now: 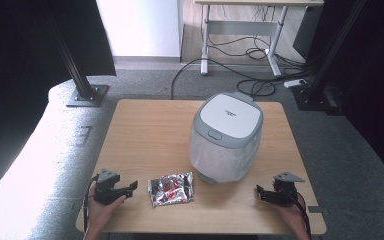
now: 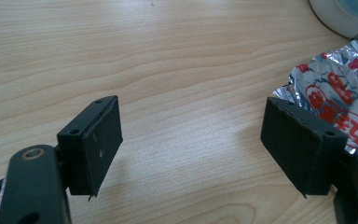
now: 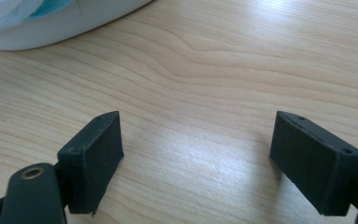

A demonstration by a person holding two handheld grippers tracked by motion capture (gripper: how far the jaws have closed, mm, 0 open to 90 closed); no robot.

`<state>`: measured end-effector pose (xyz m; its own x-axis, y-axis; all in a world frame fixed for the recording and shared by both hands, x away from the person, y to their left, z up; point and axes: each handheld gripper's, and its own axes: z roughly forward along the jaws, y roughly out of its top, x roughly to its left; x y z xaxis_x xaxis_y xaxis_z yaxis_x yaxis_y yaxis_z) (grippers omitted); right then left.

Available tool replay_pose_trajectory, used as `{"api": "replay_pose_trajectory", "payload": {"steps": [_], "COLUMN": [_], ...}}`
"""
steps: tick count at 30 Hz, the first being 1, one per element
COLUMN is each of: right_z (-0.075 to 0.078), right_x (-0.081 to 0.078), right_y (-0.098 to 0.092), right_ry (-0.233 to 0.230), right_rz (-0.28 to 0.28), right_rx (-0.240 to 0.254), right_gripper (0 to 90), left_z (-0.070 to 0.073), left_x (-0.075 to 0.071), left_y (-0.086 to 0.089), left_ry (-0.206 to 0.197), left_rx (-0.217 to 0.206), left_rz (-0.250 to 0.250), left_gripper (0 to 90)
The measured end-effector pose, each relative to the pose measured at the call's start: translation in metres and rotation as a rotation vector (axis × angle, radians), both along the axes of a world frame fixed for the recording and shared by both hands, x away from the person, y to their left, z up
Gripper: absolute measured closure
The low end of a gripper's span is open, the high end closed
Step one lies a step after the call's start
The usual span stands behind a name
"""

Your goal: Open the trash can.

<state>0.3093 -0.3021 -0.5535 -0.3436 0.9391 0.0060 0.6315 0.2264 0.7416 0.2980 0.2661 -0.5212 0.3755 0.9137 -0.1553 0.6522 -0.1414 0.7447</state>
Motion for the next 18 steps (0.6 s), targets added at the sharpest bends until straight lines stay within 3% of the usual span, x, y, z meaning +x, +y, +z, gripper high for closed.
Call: {"api": "replay_pose_trajectory", "payload": {"steps": [4,6,12,15,18], "right_z": [0.0002,0.0007,0.0025,0.0029,0.0078], "right_x": [0.0004,0.0009,0.0008,0.0,-0.0028], "right_y": [0.0,-0.0018,-0.0057,-0.0042,-0.0021], "right_ry": [-0.002,-0.017,-0.013,-0.013,-0.042], "right_rz": [-0.006,-0.011,0.006,0.019,0.026], "right_rx": [0.001,0.009,0.051,0.046,0.037], "right_gripper": [19.0,28.4,39.2,41.8,48.0], "left_z": [-0.001,-0.0024,-0.0028,-0.0031,-0.0041], "left_x": [0.0014,0.002,-0.0008,-0.0009,0.0], "left_y": [-0.0013,-0.0013,-0.0006,-0.0009,-0.001], "left_ry": [0.002,0.008,-0.006,-0.011,-0.015], "left_rx": [0.006,0.008,0.007,0.011,0.015], "left_rz": [0.003,0.004,0.006,0.007,0.003], "left_gripper": [20.9,21.3,21.4,21.5,21.5]}}
